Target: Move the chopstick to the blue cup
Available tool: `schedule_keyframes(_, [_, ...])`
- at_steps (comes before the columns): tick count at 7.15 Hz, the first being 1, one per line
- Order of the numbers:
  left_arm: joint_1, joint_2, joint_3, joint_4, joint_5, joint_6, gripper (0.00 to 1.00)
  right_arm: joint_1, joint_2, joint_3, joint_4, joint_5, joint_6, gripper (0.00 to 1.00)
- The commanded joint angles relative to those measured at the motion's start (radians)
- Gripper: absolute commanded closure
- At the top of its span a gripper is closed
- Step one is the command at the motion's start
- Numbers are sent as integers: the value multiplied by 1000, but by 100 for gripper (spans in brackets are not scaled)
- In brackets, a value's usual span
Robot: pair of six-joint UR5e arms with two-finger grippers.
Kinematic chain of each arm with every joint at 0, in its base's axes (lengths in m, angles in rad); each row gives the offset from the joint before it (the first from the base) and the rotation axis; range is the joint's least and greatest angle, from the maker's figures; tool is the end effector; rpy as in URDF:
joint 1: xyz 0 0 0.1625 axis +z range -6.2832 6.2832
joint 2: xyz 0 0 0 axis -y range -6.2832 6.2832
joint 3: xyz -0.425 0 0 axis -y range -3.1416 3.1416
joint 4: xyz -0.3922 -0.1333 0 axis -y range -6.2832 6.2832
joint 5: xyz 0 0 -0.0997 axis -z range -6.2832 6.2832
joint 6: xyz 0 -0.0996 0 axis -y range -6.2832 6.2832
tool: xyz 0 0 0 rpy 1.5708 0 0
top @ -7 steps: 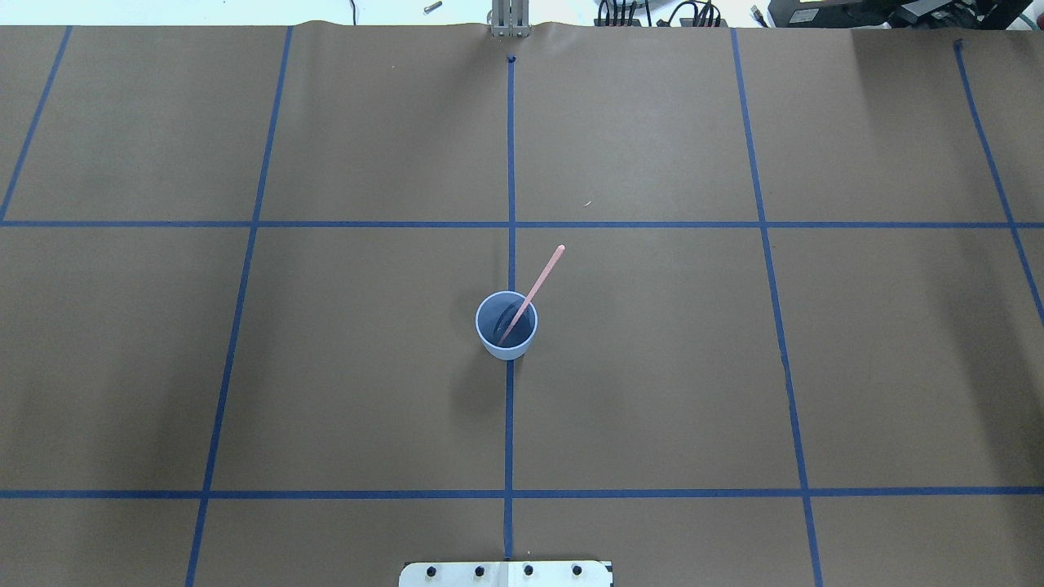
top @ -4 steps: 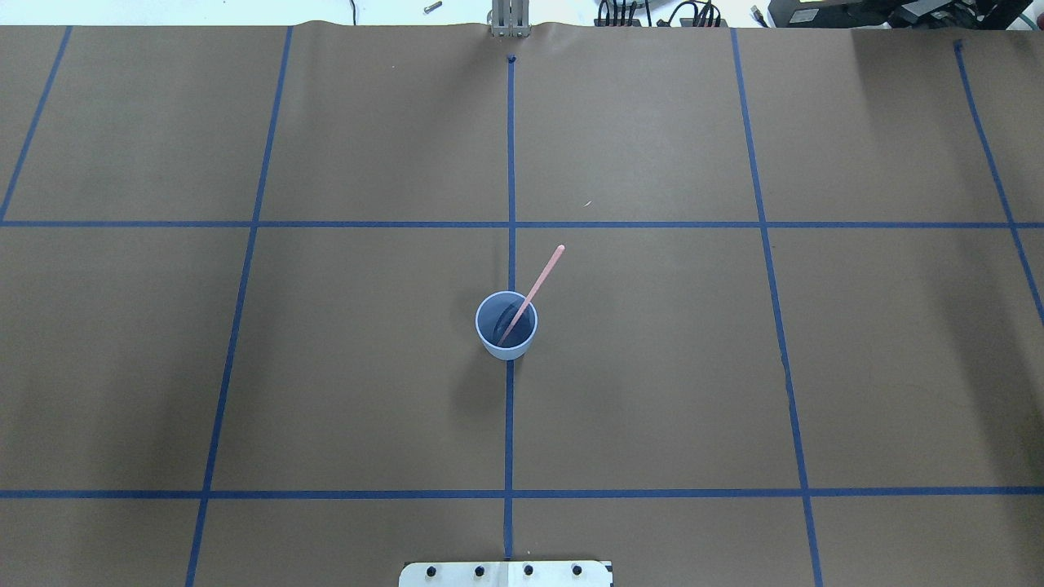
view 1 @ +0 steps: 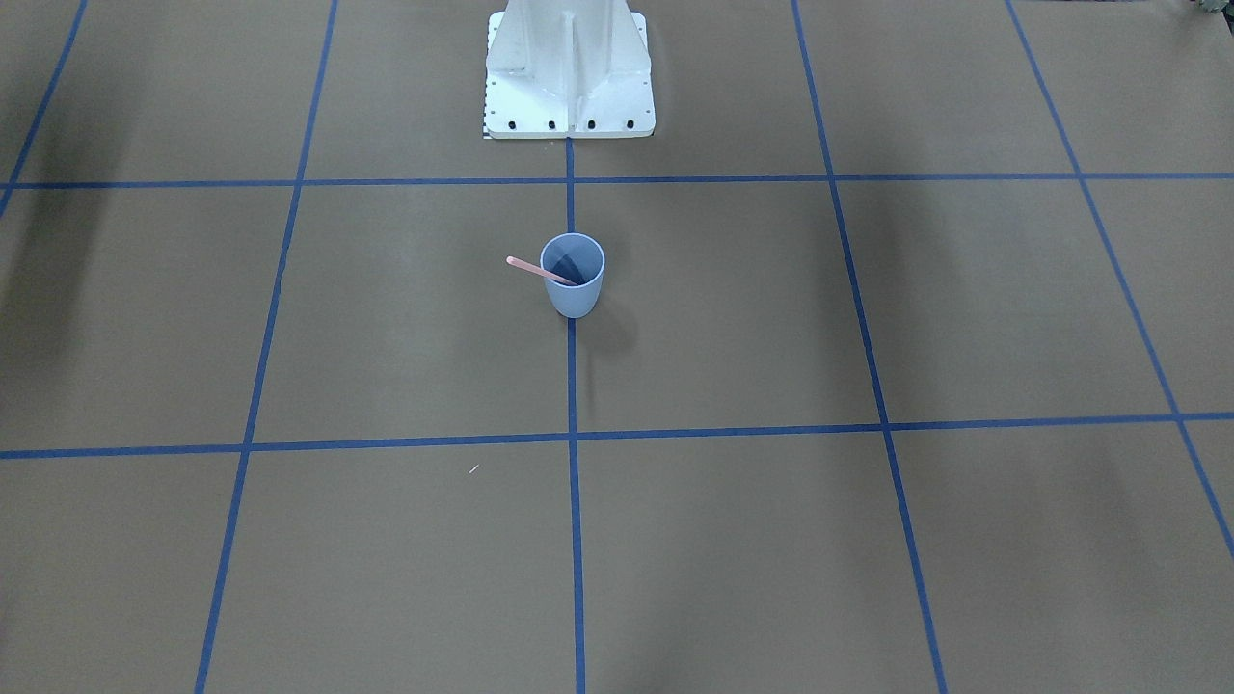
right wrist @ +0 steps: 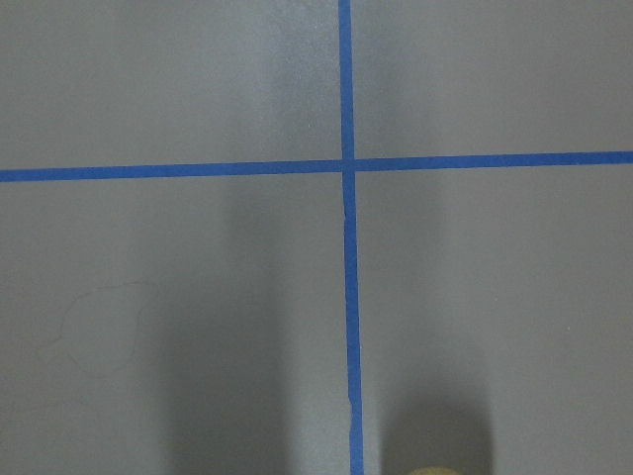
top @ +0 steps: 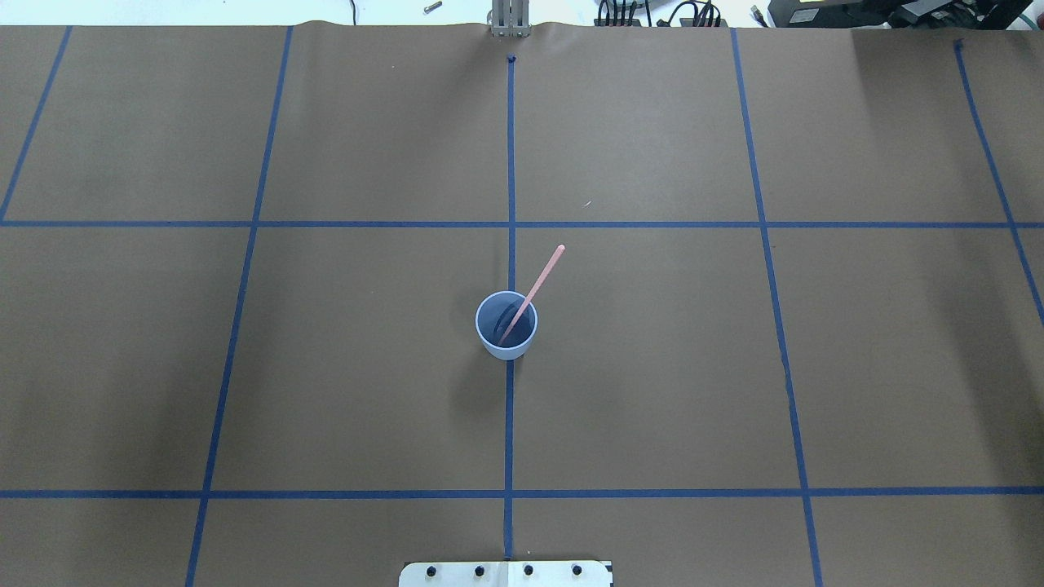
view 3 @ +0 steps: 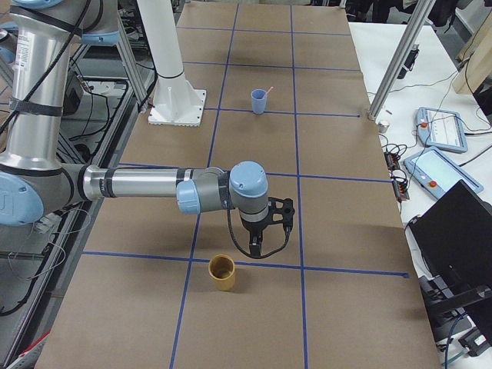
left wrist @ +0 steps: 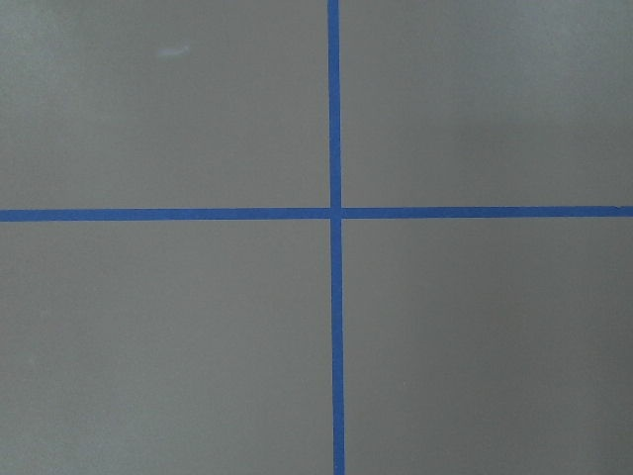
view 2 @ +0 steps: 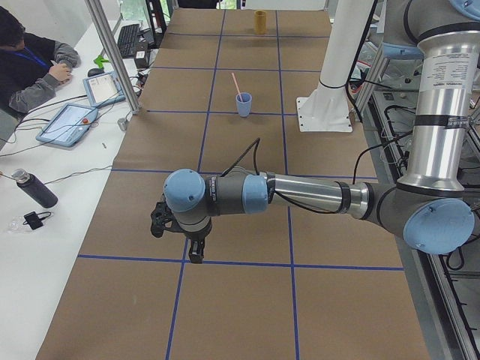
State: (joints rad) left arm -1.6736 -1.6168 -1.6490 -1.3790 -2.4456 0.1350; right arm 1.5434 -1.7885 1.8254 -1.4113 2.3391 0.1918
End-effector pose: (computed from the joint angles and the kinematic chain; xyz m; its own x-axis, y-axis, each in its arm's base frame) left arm -0.1083 -0.4954 0.6089 0.6405 0.0173 -0.7678 0.0163 0.9992 0.0361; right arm 0.0528 -0.4135 0.6138 0.7071 0.0345 0.7063 -0.1099 0.9920 0.0616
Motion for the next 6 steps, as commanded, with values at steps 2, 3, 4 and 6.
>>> schedule_keyframes(2, [0,0,0,0,0,0,1,0,-2,-2,0,-4,-2,0])
schedule_keyframes(3, [0,0,0,0,0,0,1,0,-2,0,0,-6,-3,0])
schedule_keyframes(4, [0,0,0,0,0,0,1,0,-2,0,0,-6,-3,0])
schedule_keyframes(6, [0,0,0,0,0,0,1,1,-2,0,0,-6,-3,0])
